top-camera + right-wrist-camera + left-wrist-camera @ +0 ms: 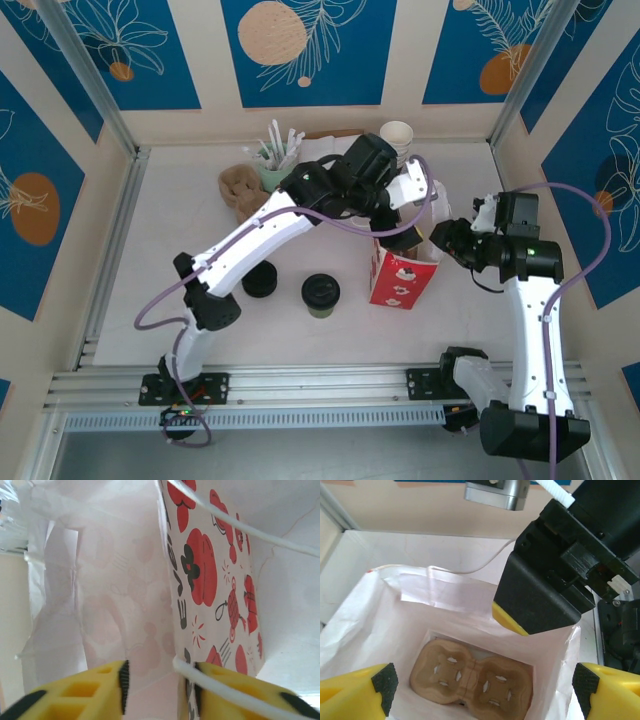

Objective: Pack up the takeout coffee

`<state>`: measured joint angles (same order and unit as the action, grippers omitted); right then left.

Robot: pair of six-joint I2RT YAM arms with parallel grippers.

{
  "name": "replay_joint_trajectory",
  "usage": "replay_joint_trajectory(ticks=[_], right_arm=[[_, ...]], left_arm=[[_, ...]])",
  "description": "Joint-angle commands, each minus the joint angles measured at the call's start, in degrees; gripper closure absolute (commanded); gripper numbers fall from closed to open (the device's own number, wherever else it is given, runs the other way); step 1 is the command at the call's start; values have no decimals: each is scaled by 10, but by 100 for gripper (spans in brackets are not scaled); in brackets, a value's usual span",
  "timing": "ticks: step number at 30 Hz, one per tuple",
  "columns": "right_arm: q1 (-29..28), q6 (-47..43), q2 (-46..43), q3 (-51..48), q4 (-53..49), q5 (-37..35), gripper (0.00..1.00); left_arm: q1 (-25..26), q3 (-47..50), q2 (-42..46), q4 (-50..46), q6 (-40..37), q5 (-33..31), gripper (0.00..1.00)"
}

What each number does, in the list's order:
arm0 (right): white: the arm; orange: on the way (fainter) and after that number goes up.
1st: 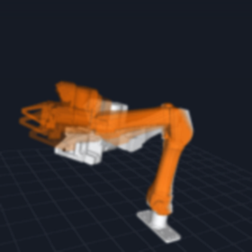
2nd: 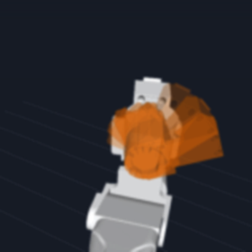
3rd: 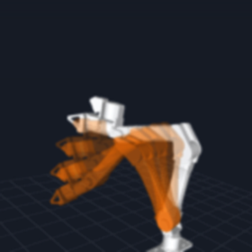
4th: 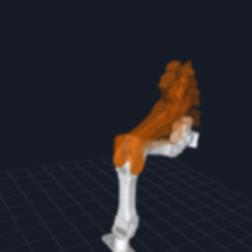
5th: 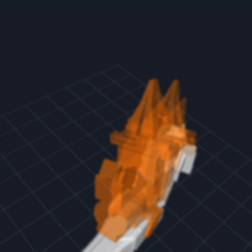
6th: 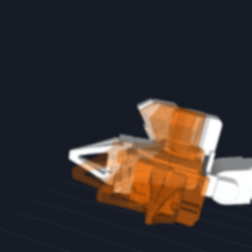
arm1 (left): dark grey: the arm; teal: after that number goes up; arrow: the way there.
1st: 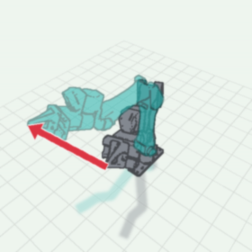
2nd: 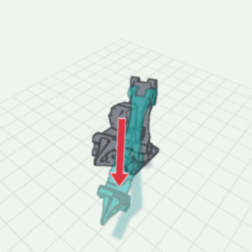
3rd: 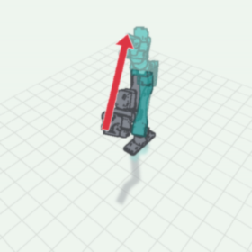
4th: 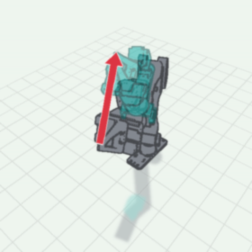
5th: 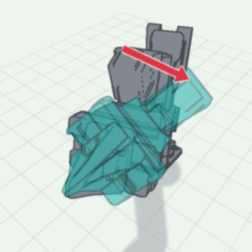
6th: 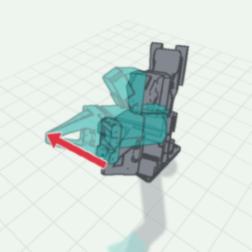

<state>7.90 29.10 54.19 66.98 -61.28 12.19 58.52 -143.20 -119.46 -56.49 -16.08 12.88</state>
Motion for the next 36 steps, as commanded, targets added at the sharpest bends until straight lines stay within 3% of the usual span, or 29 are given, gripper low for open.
replay_joint_trajectory(ticks=[1,12,23,31,36], right_arm=[[1,-6,-4,55,-41,-23,53],[1,-20,25,178,-112,-65,52],[0,-77,123,141,40,-61,50],[-1,-130,183,116,92,-61,51],[-4,-141,214,101,103,-25,63]], left_arm=[[-2,0,47,-21,28,-48,8],[-15,146,169,-15,69,-94,8],[-22,417,308,100,124,-74,8],[-28,462,337,103,129,-80,7],[-37,457,332,104,123,-90,7]])
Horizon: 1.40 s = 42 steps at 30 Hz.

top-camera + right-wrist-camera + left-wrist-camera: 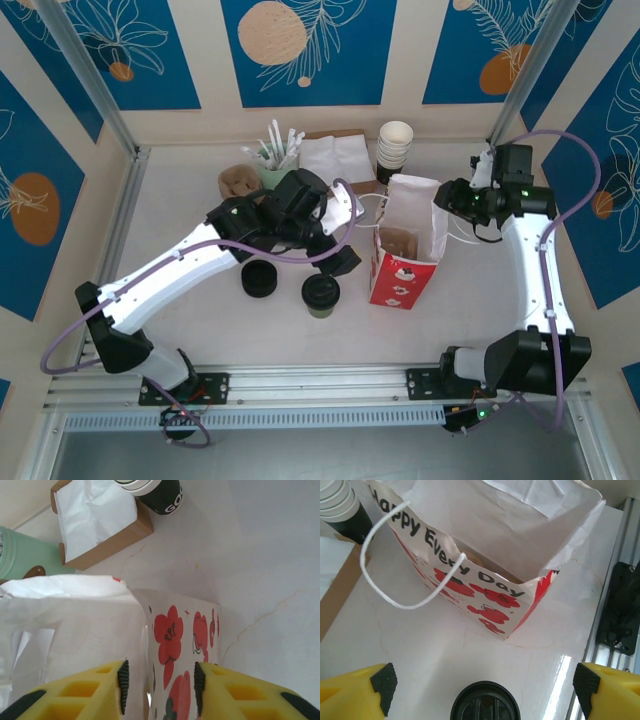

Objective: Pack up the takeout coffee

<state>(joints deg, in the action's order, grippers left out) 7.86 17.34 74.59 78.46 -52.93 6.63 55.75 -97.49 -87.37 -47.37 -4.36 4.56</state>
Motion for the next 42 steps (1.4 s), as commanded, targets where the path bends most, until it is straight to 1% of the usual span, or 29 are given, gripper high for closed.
replay_joint_trajectory(ticks=[1,2,4,7,8,11,15,20,22,25,29,36,38,42], right_arm=[[-5,-24,14,-18,24,35,66],[-6,-26,17,-21,27,40,69],[-10,-28,22,-21,31,42,78],[-13,-31,19,-17,39,45,96],[-14,-29,15,-15,44,47,100],[-20,-27,-9,-21,71,59,100],[-33,-22,-54,-43,128,52,100],[-41,-17,-142,-136,279,36,100],[-41,-16,-163,-162,327,47,100],[-42,-15,-183,-200,387,65,100],[-42,-19,-194,-229,426,79,100],[-42,-10,-196,-220,411,82,100],[-42,4,-191,-204,382,71,100],[-43,63,-167,-146,278,52,100]], left_arm=[[-9,-1,10,14,5,-7,7],[-10,-2,8,15,4,-9,7],[-11,-5,6,15,3,-13,7],[-13,-6,5,13,1,-16,7],[-14,-6,6,13,0,-16,7],[-15,-5,7,14,0,-17,7],[-16,2,14,21,1,-22,7],[-17,20,21,33,2,-21,7],[-17,23,21,31,4,-24,7],[-17,23,23,32,4,-25,7],[-18,27,29,37,4,-30,6],[-18,34,34,40,7,-33,6],[-18,35,35,41,10,-36,6],[-19,38,41,46,20,-45,6]])
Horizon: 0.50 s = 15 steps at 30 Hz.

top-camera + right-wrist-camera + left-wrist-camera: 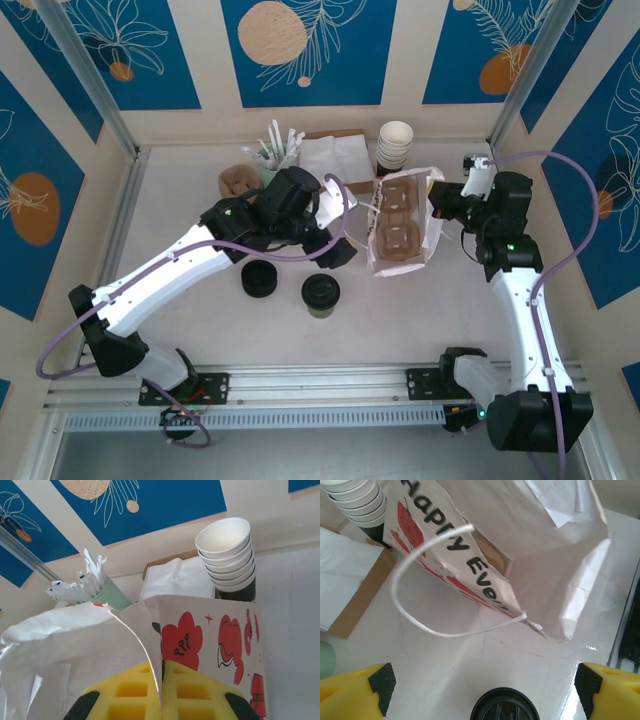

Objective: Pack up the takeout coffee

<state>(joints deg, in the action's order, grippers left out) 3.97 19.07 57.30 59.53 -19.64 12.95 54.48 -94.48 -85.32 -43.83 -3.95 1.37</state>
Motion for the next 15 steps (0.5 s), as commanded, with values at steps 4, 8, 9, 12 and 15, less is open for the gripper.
replay_joint_trajectory(ticks=[4,8,9,12,15], right_arm=[[-4,111,35,107,-172,-25,100],[-4,155,53,141,-240,-30,100],[-2,168,57,145,-253,-32,100],[5,188,73,151,-274,-21,100],[16,202,94,141,-266,2,100]], left_arm=[[-7,20,29,19,24,-20,5],[-7,29,32,22,32,-22,5],[-7,31,33,22,34,-22,5],[-7,39,36,21,43,-22,5],[-7,48,41,14,52,-30,4]])
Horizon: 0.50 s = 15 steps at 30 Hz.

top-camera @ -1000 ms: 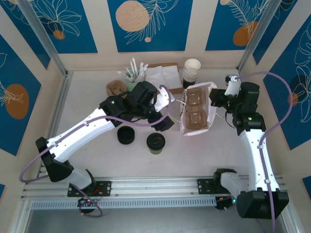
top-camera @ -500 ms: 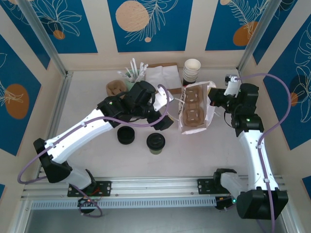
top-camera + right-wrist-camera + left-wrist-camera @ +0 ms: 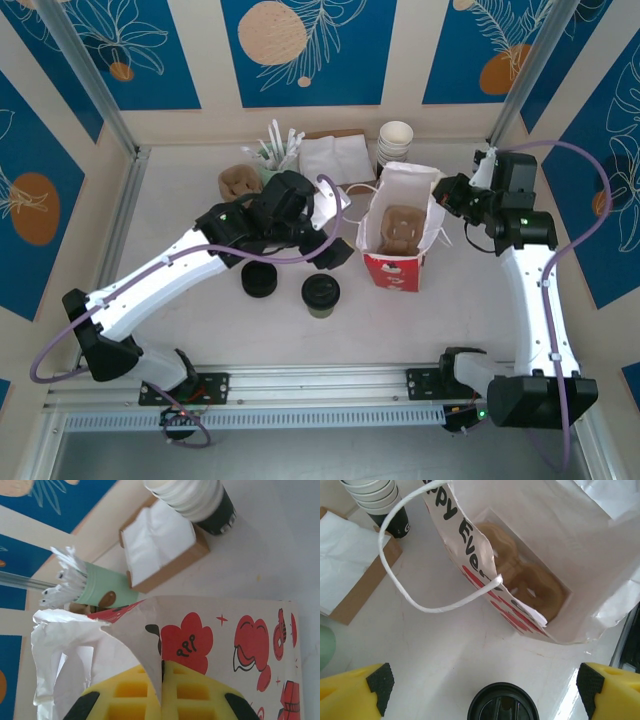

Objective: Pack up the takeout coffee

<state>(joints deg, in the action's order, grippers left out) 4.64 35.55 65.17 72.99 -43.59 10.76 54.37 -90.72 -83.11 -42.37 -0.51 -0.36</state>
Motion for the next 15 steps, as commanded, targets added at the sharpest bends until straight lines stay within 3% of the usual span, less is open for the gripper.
replay_joint_trajectory(ticks=[1,8,15], right_arm=[[13,41,23,2,-20,34,100],[24,44,74,-10,32,88,100],[26,56,96,-38,72,84,97]], left_arm=[[-7,22,22,4,20,-22,2],[-19,107,59,22,60,-63,0],[-19,206,94,76,93,-20,0]])
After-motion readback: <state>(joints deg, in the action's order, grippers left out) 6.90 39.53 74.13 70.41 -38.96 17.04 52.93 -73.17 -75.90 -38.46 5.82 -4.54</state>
